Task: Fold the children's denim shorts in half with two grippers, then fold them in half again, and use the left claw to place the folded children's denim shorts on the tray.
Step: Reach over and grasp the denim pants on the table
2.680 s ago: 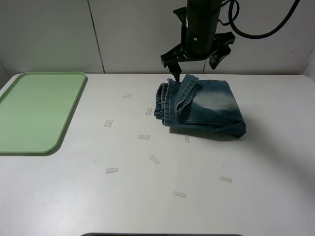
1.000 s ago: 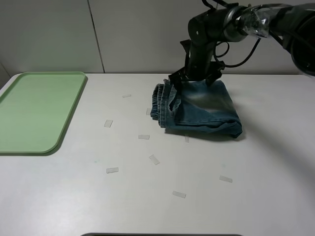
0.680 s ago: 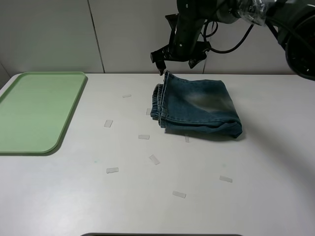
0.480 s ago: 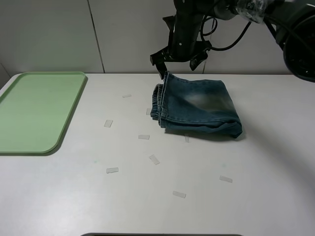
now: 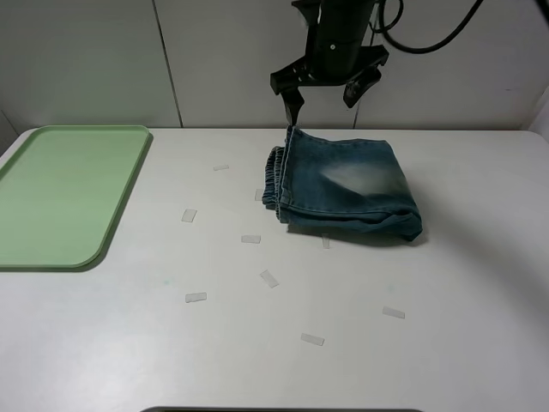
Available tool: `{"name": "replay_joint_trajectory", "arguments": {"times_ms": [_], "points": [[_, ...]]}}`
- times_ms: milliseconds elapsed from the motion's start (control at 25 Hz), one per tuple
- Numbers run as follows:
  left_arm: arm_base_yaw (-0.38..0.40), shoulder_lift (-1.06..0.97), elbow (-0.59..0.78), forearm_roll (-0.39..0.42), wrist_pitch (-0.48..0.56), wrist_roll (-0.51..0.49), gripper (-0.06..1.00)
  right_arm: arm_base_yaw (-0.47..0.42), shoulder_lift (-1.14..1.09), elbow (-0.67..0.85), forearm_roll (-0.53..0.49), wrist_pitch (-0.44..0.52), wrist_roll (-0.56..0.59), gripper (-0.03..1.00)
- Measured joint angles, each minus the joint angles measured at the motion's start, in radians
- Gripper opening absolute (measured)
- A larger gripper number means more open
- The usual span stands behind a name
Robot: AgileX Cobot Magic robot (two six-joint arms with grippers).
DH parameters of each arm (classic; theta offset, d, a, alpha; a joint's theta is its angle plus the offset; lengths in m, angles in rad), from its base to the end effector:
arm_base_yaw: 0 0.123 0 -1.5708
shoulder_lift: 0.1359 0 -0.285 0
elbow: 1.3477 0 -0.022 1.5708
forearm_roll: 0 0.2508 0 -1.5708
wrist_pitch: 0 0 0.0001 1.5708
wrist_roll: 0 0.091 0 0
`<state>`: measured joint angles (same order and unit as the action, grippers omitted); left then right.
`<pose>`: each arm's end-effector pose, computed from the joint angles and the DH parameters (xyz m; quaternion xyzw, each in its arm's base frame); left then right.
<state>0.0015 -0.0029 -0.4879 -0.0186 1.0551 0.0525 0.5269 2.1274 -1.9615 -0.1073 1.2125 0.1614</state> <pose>-0.0037 -0.0015 0.2744 0.0221 0.8538 0.0047 0.5200 0.4011 0.2228 0.2576 -0.1911 0.9702 -0.0023 0.1486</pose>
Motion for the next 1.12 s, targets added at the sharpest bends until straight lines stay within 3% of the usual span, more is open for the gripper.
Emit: {"name": "replay_joint_trajectory", "arguments": {"times_ms": [440,1120], "points": [[0.0,0.0,0.0,0.0,0.0,0.0,0.89,0.0,-0.513,0.581,0.002,0.012,-0.004,0.7],[0.0,0.0,0.0,0.0,0.0,0.0,0.89,0.0,-1.276,1.145,0.003,0.016,-0.005,0.7]]}}
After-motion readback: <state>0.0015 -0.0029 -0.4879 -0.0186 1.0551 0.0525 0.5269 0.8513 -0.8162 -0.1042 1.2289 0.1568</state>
